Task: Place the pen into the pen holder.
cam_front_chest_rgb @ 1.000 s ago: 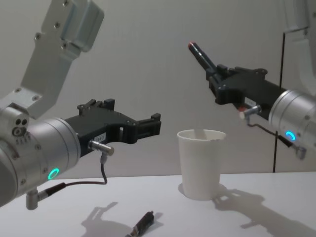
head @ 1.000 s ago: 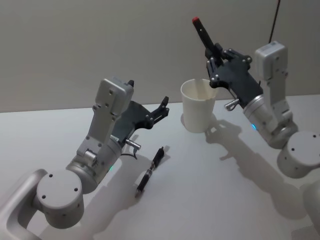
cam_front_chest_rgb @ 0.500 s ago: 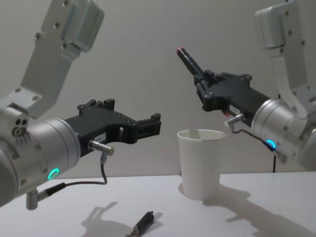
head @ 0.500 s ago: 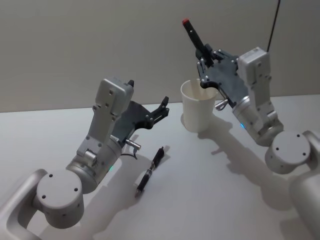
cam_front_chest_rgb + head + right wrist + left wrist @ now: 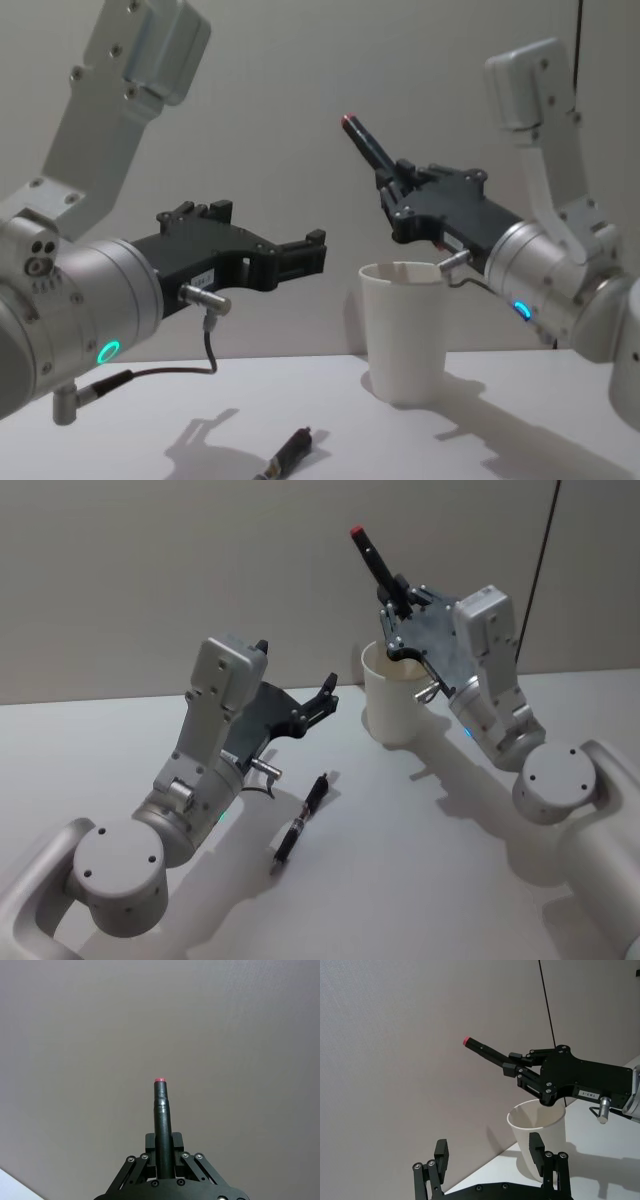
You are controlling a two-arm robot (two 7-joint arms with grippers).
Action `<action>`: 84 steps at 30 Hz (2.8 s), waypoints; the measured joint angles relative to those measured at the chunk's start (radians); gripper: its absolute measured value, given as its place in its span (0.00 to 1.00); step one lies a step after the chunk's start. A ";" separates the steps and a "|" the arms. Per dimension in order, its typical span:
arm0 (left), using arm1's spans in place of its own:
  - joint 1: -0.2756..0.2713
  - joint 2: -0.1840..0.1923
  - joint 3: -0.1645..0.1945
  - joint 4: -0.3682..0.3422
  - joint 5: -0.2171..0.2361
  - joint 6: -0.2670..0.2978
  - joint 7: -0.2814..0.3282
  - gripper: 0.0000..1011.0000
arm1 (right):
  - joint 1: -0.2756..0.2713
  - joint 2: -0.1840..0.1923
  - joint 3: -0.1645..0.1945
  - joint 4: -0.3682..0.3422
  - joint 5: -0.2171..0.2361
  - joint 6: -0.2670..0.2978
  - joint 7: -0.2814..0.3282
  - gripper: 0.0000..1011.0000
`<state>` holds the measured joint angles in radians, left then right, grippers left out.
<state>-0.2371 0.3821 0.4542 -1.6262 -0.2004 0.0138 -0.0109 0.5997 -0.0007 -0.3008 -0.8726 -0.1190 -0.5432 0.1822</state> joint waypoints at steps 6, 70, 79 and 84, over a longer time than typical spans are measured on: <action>0.000 0.000 0.000 0.000 0.000 0.000 0.000 0.99 | 0.028 -0.014 -0.007 0.064 -0.008 -0.028 -0.006 0.18; 0.000 0.000 0.000 0.000 0.000 0.000 0.000 0.99 | -0.141 0.056 0.032 -0.247 0.142 0.151 0.021 0.99; 0.000 0.000 0.000 0.000 0.000 0.000 0.000 0.99 | -0.167 0.069 0.035 -0.288 0.154 0.174 0.015 0.99; 0.000 0.000 0.000 0.000 0.000 0.000 0.000 0.99 | -0.199 0.088 0.038 -0.331 0.172 0.201 0.006 0.99</action>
<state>-0.2371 0.3821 0.4542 -1.6262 -0.2004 0.0139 -0.0110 0.4011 0.0875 -0.2624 -1.2035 0.0529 -0.3419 0.1880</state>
